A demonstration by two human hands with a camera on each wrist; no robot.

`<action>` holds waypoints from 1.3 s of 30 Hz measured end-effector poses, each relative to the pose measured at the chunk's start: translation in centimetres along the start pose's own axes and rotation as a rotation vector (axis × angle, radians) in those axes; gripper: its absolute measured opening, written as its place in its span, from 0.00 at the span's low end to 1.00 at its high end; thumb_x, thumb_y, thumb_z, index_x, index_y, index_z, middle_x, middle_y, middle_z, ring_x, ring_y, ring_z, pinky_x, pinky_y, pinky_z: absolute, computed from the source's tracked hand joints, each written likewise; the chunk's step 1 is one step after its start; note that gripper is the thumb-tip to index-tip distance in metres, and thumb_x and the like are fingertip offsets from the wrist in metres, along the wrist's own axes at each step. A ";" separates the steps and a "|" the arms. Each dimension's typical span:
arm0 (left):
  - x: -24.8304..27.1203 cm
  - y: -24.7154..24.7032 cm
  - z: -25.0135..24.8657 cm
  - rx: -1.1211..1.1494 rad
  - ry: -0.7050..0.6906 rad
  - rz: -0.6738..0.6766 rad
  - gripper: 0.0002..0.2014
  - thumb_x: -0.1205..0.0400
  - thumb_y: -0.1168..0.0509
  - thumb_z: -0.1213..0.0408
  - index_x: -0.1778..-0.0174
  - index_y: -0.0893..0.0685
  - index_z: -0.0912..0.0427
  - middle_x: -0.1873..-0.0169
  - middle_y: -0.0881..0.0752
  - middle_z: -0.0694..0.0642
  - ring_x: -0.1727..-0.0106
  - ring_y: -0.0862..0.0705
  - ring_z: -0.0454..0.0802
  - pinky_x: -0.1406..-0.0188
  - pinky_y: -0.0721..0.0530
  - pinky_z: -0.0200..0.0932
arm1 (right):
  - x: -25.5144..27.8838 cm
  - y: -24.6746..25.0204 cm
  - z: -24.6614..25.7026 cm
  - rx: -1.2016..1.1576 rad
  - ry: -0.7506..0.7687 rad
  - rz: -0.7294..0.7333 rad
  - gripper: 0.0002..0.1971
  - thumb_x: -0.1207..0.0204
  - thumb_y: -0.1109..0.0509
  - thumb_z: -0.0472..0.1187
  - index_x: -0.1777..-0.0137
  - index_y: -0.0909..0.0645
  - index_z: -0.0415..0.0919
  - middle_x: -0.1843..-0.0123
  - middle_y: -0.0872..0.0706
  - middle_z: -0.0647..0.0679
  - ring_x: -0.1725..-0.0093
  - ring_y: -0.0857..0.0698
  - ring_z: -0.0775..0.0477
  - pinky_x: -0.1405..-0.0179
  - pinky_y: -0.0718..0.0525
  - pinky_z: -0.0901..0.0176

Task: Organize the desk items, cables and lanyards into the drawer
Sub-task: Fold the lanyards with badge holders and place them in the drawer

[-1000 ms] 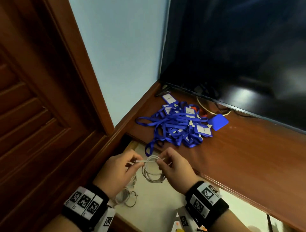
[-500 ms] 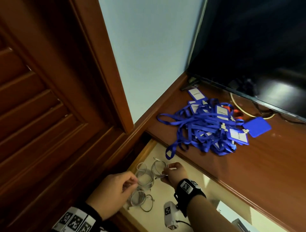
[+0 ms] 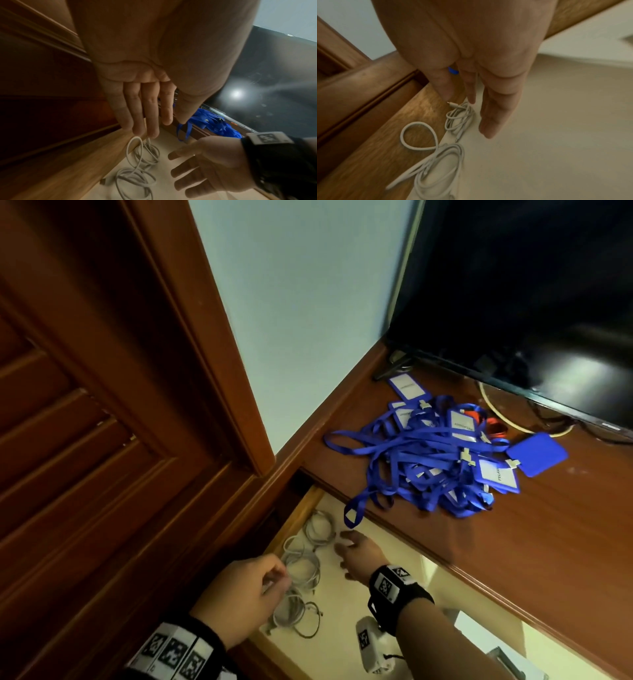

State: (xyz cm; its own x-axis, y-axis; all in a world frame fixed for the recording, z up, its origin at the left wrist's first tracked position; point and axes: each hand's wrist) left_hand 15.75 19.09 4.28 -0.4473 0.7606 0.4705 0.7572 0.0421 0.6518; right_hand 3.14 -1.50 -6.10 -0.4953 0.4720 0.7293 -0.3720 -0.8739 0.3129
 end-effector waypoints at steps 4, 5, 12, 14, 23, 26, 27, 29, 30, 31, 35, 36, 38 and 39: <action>-1.0 -1.4 -1.8 -0.028 -0.041 -0.028 0.04 0.14 0.31 0.49 0.45 0.15 0.40 0.52 0.13 0.35 0.48 0.14 0.32 0.45 0.13 0.36 | 4.0 2.4 -2.1 0.080 0.086 -0.029 0.12 0.17 0.33 0.51 0.38 0.16 0.52 0.51 0.07 0.49 0.53 0.08 0.47 0.46 0.09 0.46; -1.5 -1.9 -2.5 -0.037 -0.060 -0.046 0.04 0.14 0.31 0.49 0.46 0.15 0.40 0.52 0.13 0.35 0.48 0.15 0.32 0.44 0.13 0.37 | 5.1 3.2 -2.5 0.061 0.111 -0.063 0.09 0.18 0.33 0.50 0.42 0.15 0.53 0.54 0.07 0.49 0.56 0.08 0.48 0.50 0.08 0.46; -8.6 -4.7 -12.4 -0.176 -0.352 -0.296 0.09 0.20 0.27 0.49 0.46 0.14 0.44 0.54 0.12 0.43 0.49 0.15 0.52 0.48 0.14 0.53 | 11.5 11.4 -5.6 0.008 0.210 -0.411 0.04 0.18 0.28 0.45 0.55 0.16 0.52 0.60 0.09 0.52 0.62 0.09 0.51 0.56 0.11 0.51; -11.4 -5.7 -16.2 -0.241 -0.377 -0.324 0.13 0.19 0.28 0.49 0.39 0.15 0.44 0.46 0.13 0.50 0.43 0.19 0.60 0.42 0.17 0.55 | 13.0 13.8 -6.5 0.050 0.203 -0.498 0.07 0.19 0.27 0.45 0.58 0.19 0.53 0.62 0.11 0.55 0.59 0.12 0.53 0.54 0.15 0.57; -20.7 -10.5 -28.9 -0.862 -0.559 -0.153 0.20 0.14 0.35 0.55 0.25 0.23 0.48 0.23 0.28 0.57 0.23 0.31 0.62 0.28 0.24 0.63 | 16.2 21.0 -10.9 0.142 0.068 -0.578 0.09 0.20 0.27 0.46 0.42 0.16 0.49 0.45 0.08 0.51 0.45 0.10 0.44 0.47 0.17 0.55; -21.5 -11.7 -30.2 -0.985 -0.560 -0.164 0.21 0.10 0.40 0.50 0.23 0.23 0.53 0.21 0.28 0.57 0.21 0.30 0.61 0.26 0.27 0.61 | 16.9 22.7 -12.6 0.215 -0.002 -0.616 0.16 0.19 0.28 0.49 0.34 0.18 0.48 0.37 0.11 0.49 0.38 0.13 0.44 0.47 0.21 0.58; -21.6 -12.1 -30.5 -0.997 -0.555 -0.185 0.21 0.10 0.41 0.48 0.24 0.22 0.54 0.21 0.27 0.57 0.21 0.30 0.60 0.26 0.27 0.61 | 17.2 23.2 -13.2 0.223 -0.014 -0.615 0.17 0.19 0.28 0.49 0.32 0.19 0.48 0.35 0.11 0.48 0.37 0.13 0.43 0.46 0.21 0.57; -21.6 -12.7 -31.0 -1.027 -0.562 -0.229 0.21 0.10 0.40 0.49 0.25 0.21 0.55 0.23 0.25 0.56 0.22 0.29 0.59 0.26 0.28 0.60 | 17.7 23.9 -13.8 0.238 -0.020 -0.615 0.18 0.18 0.29 0.49 0.30 0.21 0.48 0.33 0.12 0.48 0.35 0.13 0.43 0.44 0.20 0.57; -21.5 -13.0 -31.2 -1.053 -0.573 -0.245 0.18 0.11 0.39 0.52 0.27 0.20 0.54 0.24 0.24 0.56 0.23 0.28 0.59 0.27 0.27 0.59 | 18.0 24.2 -14.1 0.238 -0.016 -0.613 0.19 0.18 0.29 0.49 0.29 0.21 0.48 0.32 0.12 0.47 0.35 0.14 0.43 0.43 0.20 0.56; -21.3 -13.2 -31.4 -1.078 -0.591 -0.260 0.17 0.11 0.39 0.56 0.28 0.19 0.53 0.26 0.24 0.56 0.24 0.28 0.59 0.27 0.27 0.59 | 18.1 24.4 -14.2 0.242 -0.011 -0.614 0.19 0.18 0.29 0.49 0.29 0.22 0.47 0.32 0.13 0.47 0.34 0.14 0.42 0.41 0.19 0.55; -20.0 -13.1 -32.1 -1.116 -0.651 -0.332 0.16 0.13 0.35 0.57 0.29 0.18 0.51 0.22 0.27 0.58 0.23 0.29 0.60 0.28 0.27 0.60 | 18.6 24.9 -13.8 0.248 0.055 -0.653 0.18 0.19 0.29 0.48 0.31 0.22 0.48 0.34 0.15 0.43 0.36 0.15 0.40 0.39 0.17 0.50; -19.6 -12.8 -32.2 -1.086 -0.657 -0.358 0.17 0.14 0.33 0.57 0.29 0.18 0.51 0.22 0.28 0.59 0.23 0.29 0.61 0.29 0.27 0.61 | 18.7 25.1 -13.4 0.252 0.085 -0.666 0.19 0.20 0.28 0.46 0.30 0.23 0.48 0.35 0.16 0.43 0.36 0.16 0.39 0.39 0.18 0.51; -18.5 -12.0 -32.5 -0.954 -0.688 -0.417 0.18 0.19 0.28 0.55 0.33 0.16 0.47 0.26 0.25 0.56 0.28 0.26 0.60 0.33 0.24 0.60 | 18.9 25.6 -12.3 0.245 0.175 -0.697 0.24 0.20 0.28 0.44 0.24 0.26 0.51 0.35 0.18 0.42 0.36 0.18 0.40 0.39 0.21 0.54; -17.8 -11.4 -32.7 -0.871 -0.709 -0.450 0.17 0.21 0.25 0.55 0.36 0.15 0.45 0.31 0.22 0.55 0.32 0.24 0.60 0.37 0.23 0.59 | 19.2 26.0 -11.6 0.227 0.226 -0.720 0.28 0.20 0.27 0.44 0.21 0.29 0.54 0.34 0.19 0.42 0.36 0.18 0.40 0.39 0.22 0.55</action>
State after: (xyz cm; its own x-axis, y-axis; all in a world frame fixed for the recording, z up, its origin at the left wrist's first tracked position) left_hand -0.53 -16.08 7.93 -0.0212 0.9879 -0.1538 -0.0955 0.1511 0.9839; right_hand -25.13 -13.83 8.94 -0.3501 0.9218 0.1666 -0.5044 -0.3354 0.7957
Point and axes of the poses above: each hand's wrist, its own x-axis away from the middle knuckle, its own y-axis out of the back of the hand, z = x × y
